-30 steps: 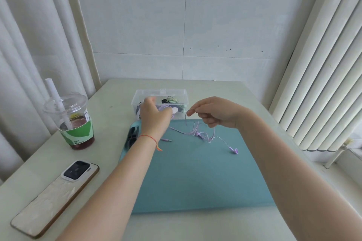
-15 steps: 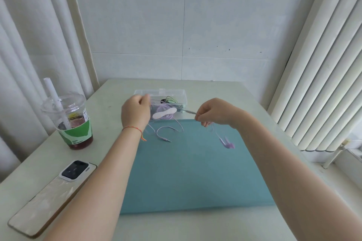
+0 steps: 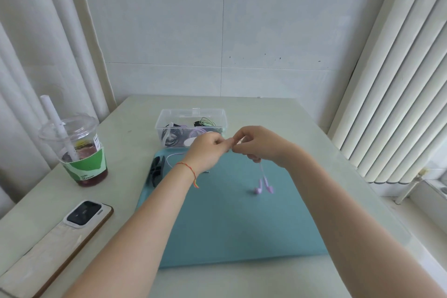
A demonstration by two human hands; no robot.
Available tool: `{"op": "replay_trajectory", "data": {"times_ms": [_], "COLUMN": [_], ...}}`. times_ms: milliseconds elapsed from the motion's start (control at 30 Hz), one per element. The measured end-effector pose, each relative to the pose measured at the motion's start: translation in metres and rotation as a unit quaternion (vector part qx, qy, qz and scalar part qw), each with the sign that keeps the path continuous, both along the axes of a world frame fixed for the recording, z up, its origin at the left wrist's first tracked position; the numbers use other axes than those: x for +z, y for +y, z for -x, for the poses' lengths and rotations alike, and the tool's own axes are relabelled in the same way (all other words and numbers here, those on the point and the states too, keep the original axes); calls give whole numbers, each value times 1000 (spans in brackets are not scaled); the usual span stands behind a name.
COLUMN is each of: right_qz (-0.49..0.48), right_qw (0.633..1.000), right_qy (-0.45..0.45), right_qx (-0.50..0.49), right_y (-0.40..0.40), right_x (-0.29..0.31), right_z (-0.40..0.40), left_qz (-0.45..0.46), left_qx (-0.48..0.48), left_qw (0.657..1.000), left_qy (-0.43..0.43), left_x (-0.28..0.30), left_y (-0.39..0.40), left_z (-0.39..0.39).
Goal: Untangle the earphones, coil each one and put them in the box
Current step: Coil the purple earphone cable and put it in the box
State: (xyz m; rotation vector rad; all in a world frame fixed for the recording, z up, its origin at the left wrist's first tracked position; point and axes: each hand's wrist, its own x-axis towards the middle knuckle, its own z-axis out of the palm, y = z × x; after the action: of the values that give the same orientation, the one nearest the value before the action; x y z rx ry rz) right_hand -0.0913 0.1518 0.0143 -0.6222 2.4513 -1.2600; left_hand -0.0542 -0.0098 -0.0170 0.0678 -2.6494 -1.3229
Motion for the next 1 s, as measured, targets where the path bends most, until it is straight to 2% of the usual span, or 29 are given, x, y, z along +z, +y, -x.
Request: {"op": "replay_trajectory", "data": {"times_ms": [67,200,267,333,400,500,633,733,867,1000], "right_qz": [10,123,184,195,203,200,105,46,34,93], "right_qw": [1000,987,975,971,968,971,992,999,999,995], "right_qy": [1,-26,-46,-34,-26,-46,11,2,-14,-26], "right_qx": [-21,-100,-115,-134,-143,-120,-75,-24,24,12], "right_y": [12,27,28,26,23,14,0,-10,-15,-11], "right_x": [-3,-7,-10,-15,-18,-21,-28,-36,-41,-33], "right_z": [5,17,23,31,37,44,45,41,37,37], "left_qz": [-35,-218,-233,-192,-181,-217,-248,-306,-363,-371], "left_qx": [20,99,159,198,171,91,19,-23,-17,48], "left_qw": [999,967,952,954,965,972,968,951,932,926], "left_qy": [18,81,118,118,81,8,-37,-33,-17,-51], "left_x": [-5,-3,-5,-8,-13,-17,-15,-15,-16,-12], "left_y": [-8,-23,-24,-26,-27,-22,-17,-17,-23,-31], "left_z": [5,12,17,22,28,31,31,32,33,33]}}
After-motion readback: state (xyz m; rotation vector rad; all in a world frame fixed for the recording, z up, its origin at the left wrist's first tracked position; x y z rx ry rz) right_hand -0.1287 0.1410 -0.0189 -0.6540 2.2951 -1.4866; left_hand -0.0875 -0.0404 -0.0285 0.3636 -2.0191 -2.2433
